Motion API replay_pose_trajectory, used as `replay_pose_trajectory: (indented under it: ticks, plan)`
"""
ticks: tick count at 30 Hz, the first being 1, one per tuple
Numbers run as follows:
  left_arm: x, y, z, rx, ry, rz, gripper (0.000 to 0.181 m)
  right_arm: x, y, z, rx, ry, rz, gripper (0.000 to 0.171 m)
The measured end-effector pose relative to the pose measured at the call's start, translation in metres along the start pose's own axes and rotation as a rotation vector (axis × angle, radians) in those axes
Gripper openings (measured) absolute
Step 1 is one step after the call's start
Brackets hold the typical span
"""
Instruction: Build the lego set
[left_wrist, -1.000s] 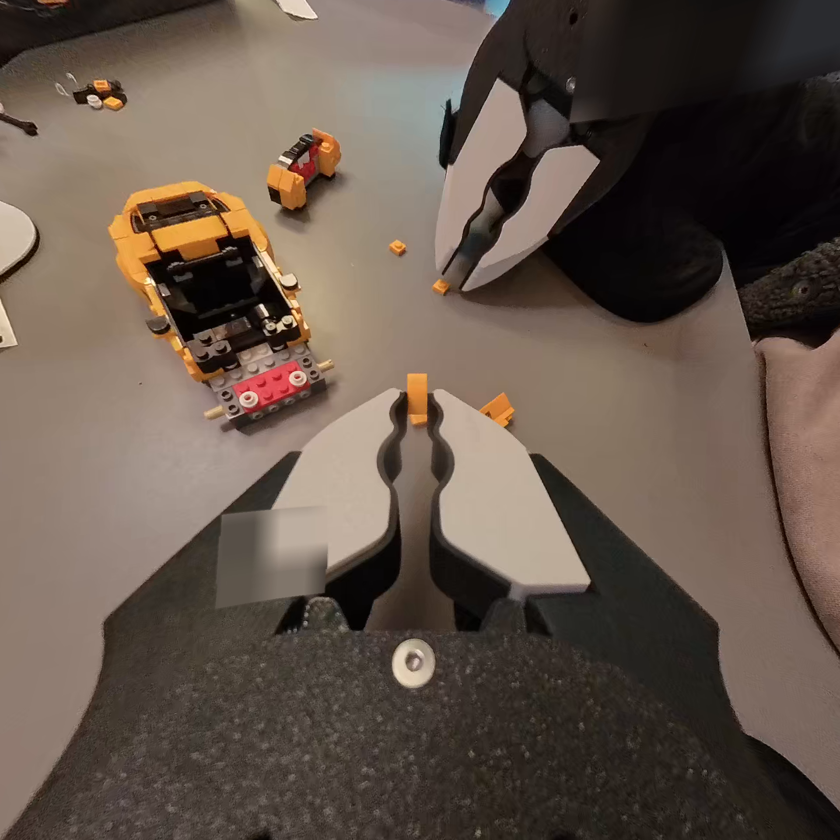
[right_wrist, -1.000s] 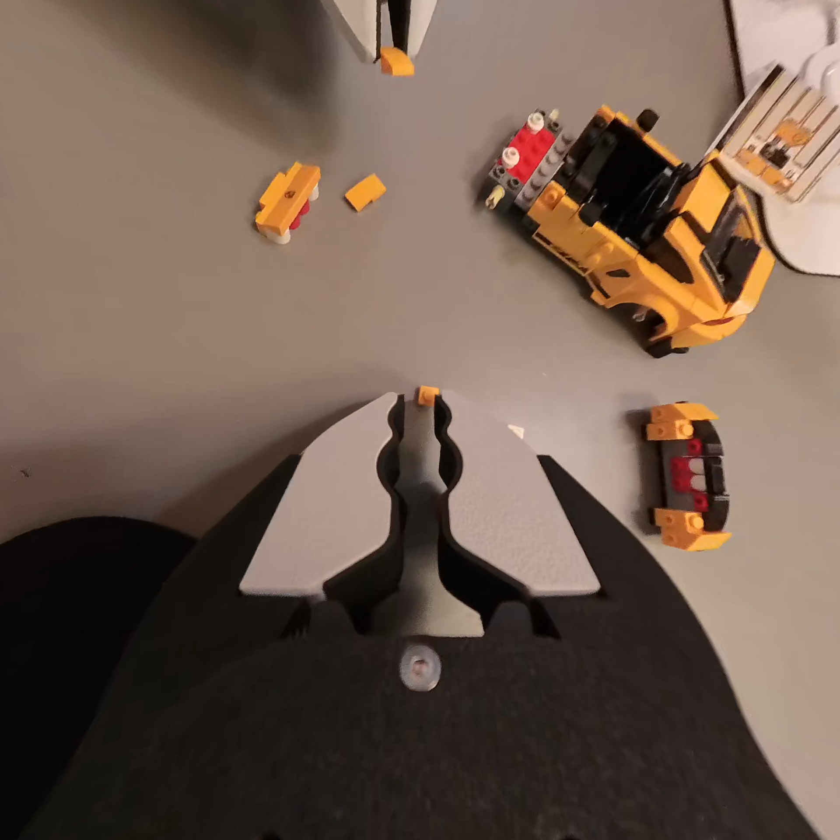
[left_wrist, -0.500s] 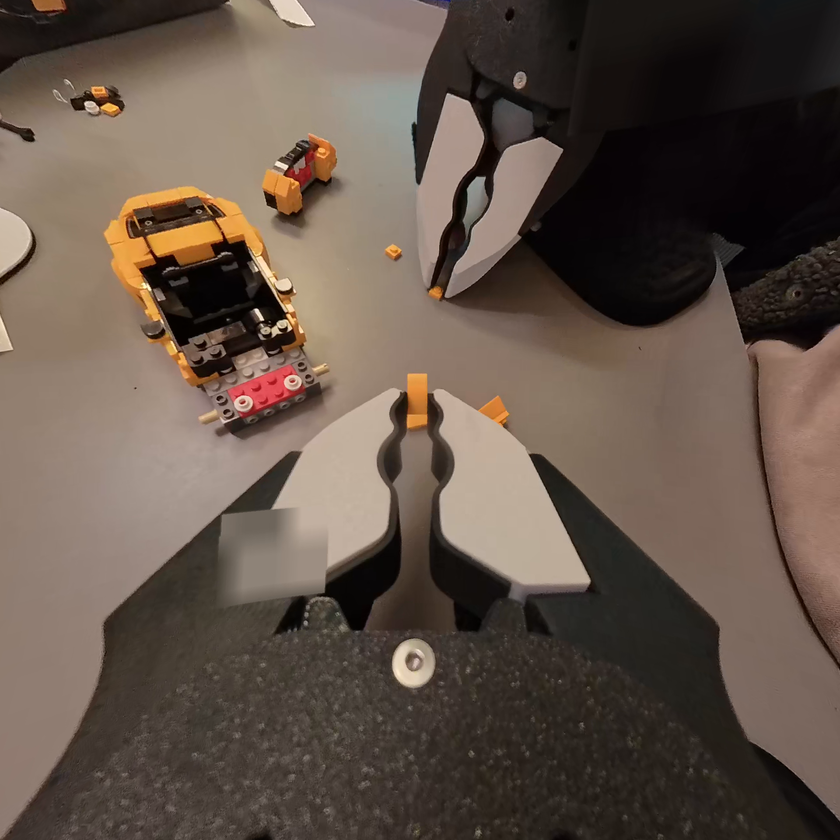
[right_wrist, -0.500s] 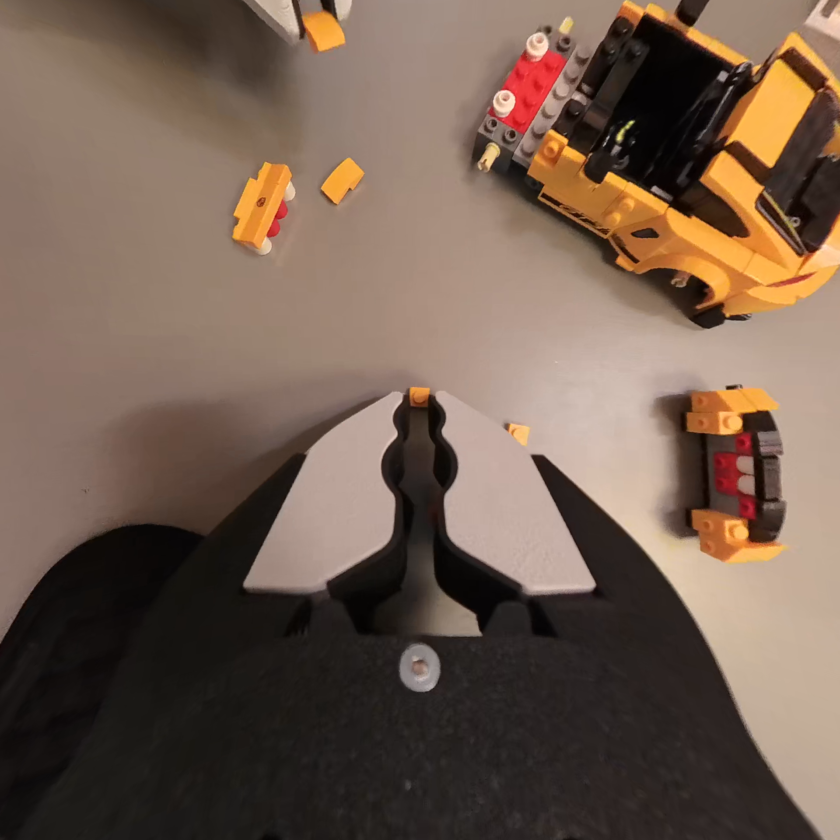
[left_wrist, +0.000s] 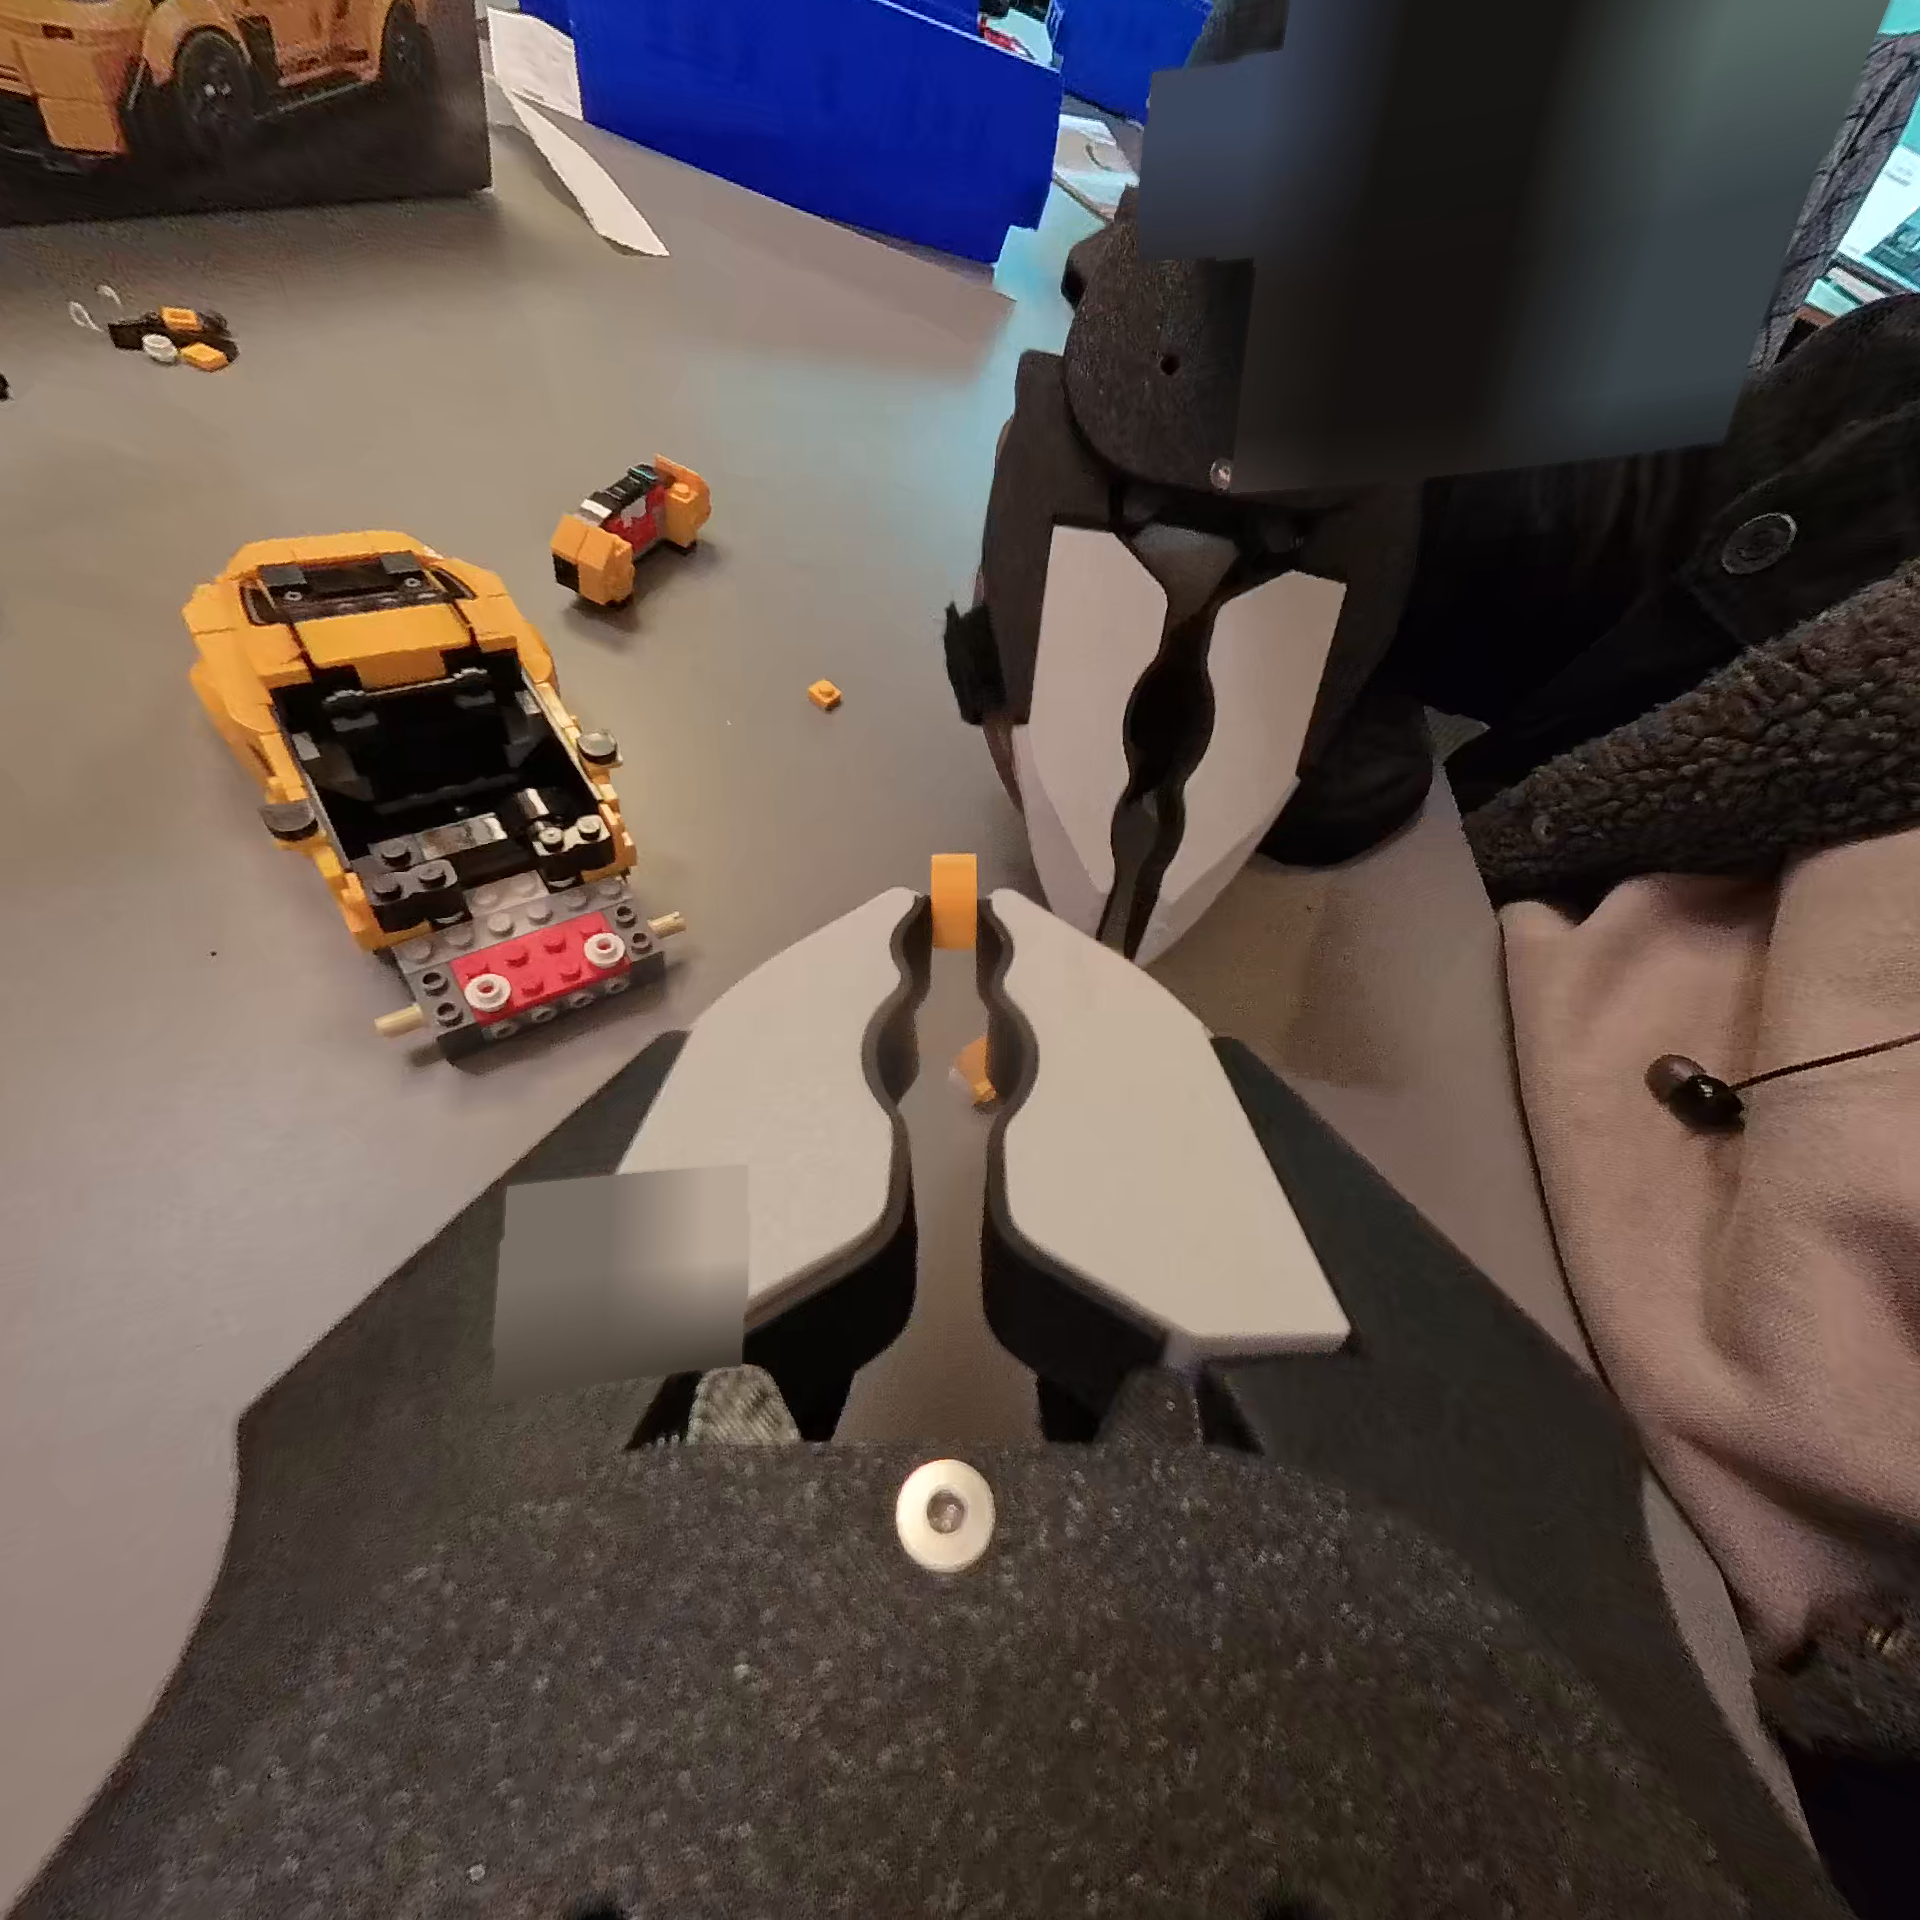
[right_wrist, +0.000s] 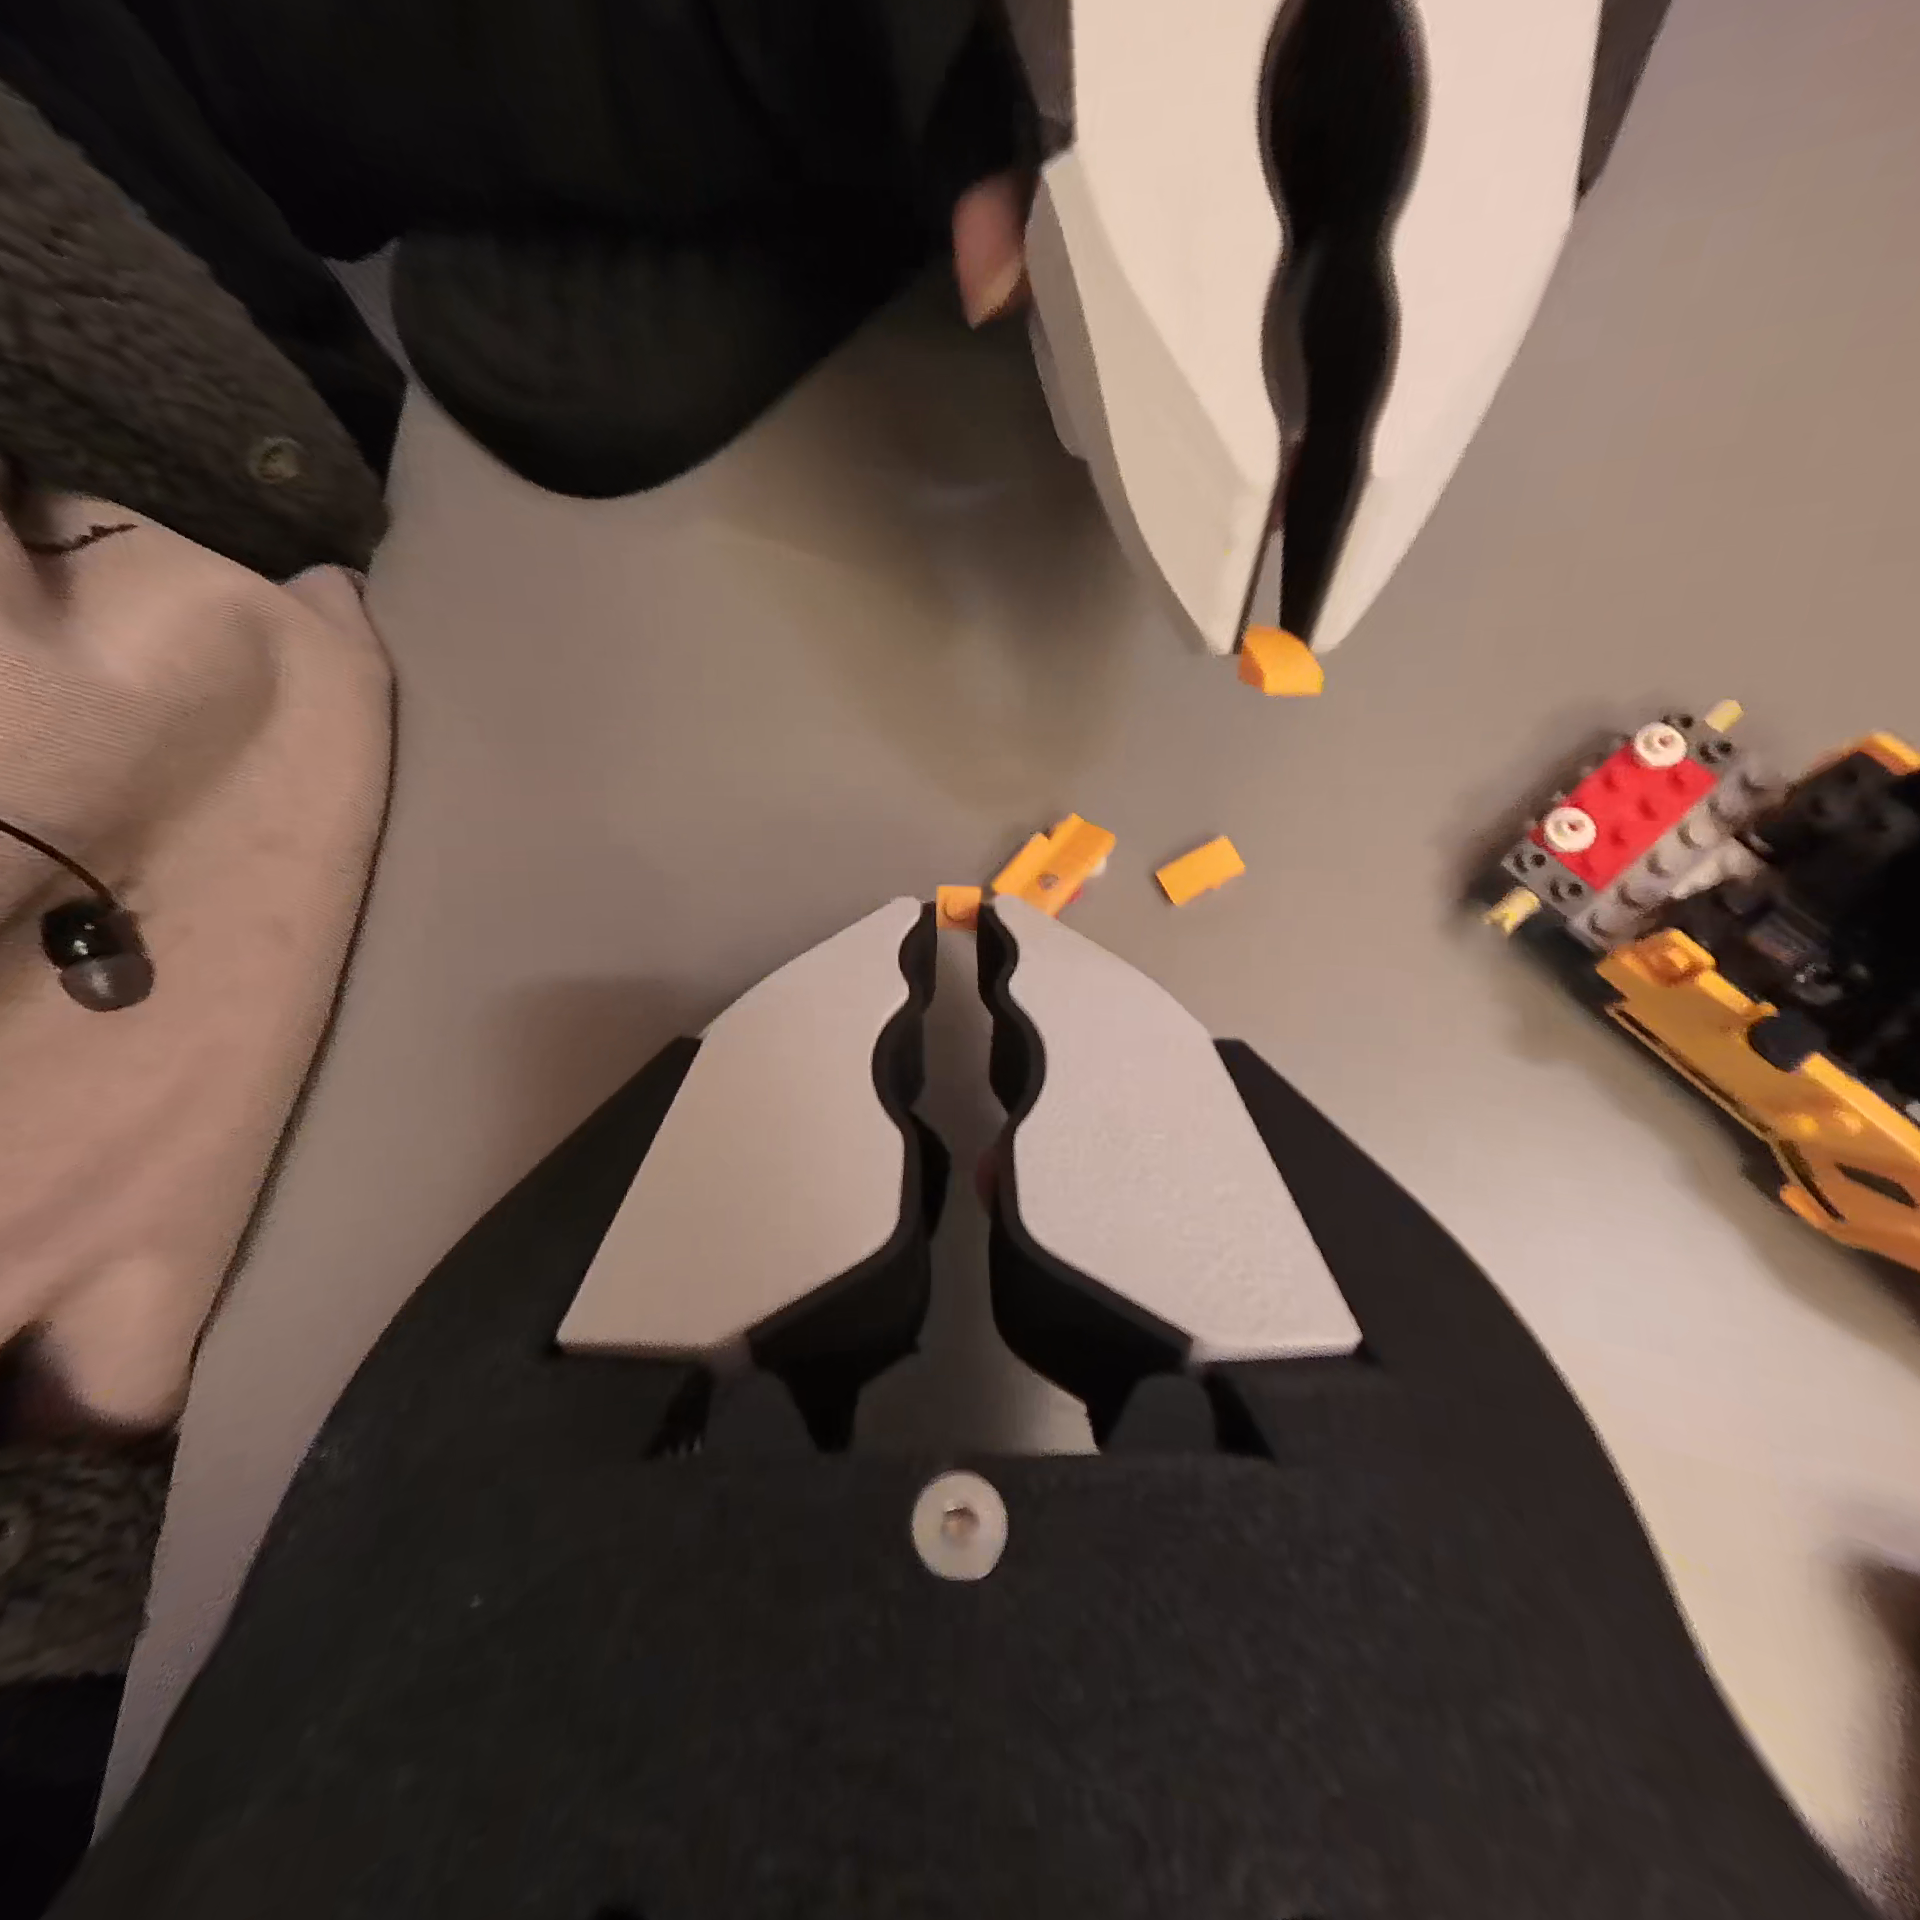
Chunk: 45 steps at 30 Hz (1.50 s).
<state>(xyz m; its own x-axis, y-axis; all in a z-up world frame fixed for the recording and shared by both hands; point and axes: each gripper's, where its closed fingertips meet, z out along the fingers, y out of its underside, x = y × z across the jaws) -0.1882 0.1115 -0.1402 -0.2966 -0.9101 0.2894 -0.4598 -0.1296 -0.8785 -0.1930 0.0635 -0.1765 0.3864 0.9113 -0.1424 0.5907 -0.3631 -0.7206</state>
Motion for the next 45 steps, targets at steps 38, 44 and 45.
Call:
replay_pose_trajectory:
  ticks: [38, 44, 45]
  plan:
    - [0.043, -0.018, -0.008, 0.117, 0.445, -0.333, 0.008, 0.0, -0.054, -0.035, 0.469, -0.169, 0.218, 0.007]
    - [0.04, -0.002, 0.002, 0.017, 0.366, -0.288, 0.008, 0.005, -0.041, -0.025, 0.377, -0.131, 0.218, 0.007]
    - [0.038, 0.001, 0.004, -0.005, 0.343, -0.273, 0.008, 0.005, -0.037, -0.022, 0.353, -0.121, 0.213, 0.007]
